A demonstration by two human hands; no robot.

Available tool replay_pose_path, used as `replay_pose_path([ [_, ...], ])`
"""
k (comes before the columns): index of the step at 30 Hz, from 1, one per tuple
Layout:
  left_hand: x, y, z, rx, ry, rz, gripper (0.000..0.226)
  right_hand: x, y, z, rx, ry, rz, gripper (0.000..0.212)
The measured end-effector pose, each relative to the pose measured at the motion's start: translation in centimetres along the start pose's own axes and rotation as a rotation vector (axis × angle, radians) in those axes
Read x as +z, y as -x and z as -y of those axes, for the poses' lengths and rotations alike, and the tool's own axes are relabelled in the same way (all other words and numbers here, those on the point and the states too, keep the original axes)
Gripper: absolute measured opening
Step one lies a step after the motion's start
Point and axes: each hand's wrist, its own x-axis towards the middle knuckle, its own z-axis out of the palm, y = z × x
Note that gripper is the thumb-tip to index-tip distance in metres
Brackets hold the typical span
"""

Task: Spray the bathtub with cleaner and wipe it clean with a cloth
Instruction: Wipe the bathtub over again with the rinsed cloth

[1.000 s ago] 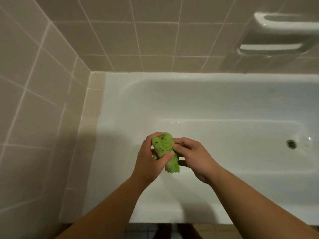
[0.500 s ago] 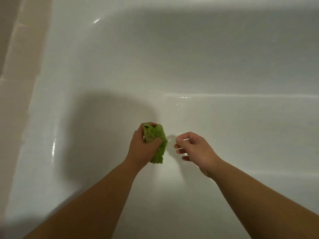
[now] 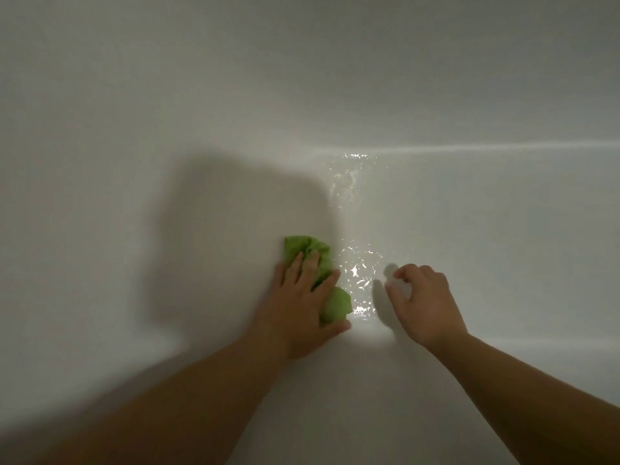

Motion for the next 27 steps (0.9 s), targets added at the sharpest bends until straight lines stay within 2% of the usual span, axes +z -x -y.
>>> replay_pose_path([
  [4, 1.0, -0.7, -0.1, 0.0, -0.014, -0.06, 0.096, 0.7, -0.5, -2.6, -0.057, 0.184, -0.144, 0.033],
  [8, 2.3, -2.2, 0.6, 0.088, -0.053, -0.119, 0.082, 0.5, -1.7, -4.2, -0.165, 0.281, -0.262, 0.029],
  [11, 2.6, -3.3, 1.1, 0.149, -0.087, -0.153, 0.082, 0.2, -3.2, -6.1, -0.214, 0.408, -0.193, 0.042],
  [15, 1.1, -6.2, 2.8, 0.2, -0.124, -0.16, 0.084, 0.2, -4.4, -7.6, -0.124, 0.34, -0.131, 0.059],
  [18, -2.0, -10.5, 3.9, 0.127, -0.14, -0.195, 0.08, 0.4, -5.0, -8.4, -0.133, 0.328, -0.172, 0.061],
  [23, -8.4, -18.6, 5.2, -0.034, -0.133, -0.251, 0.086, 1.2, -5.5, -9.0, -0.147, 0.316, -0.218, 0.061],
  [27, -7.6, -18.6, 3.7, -0.029, 0.003, -0.271, 0.086, 1.0, -5.5, -9.1, -0.149, 0.291, -0.207, 0.059],
])
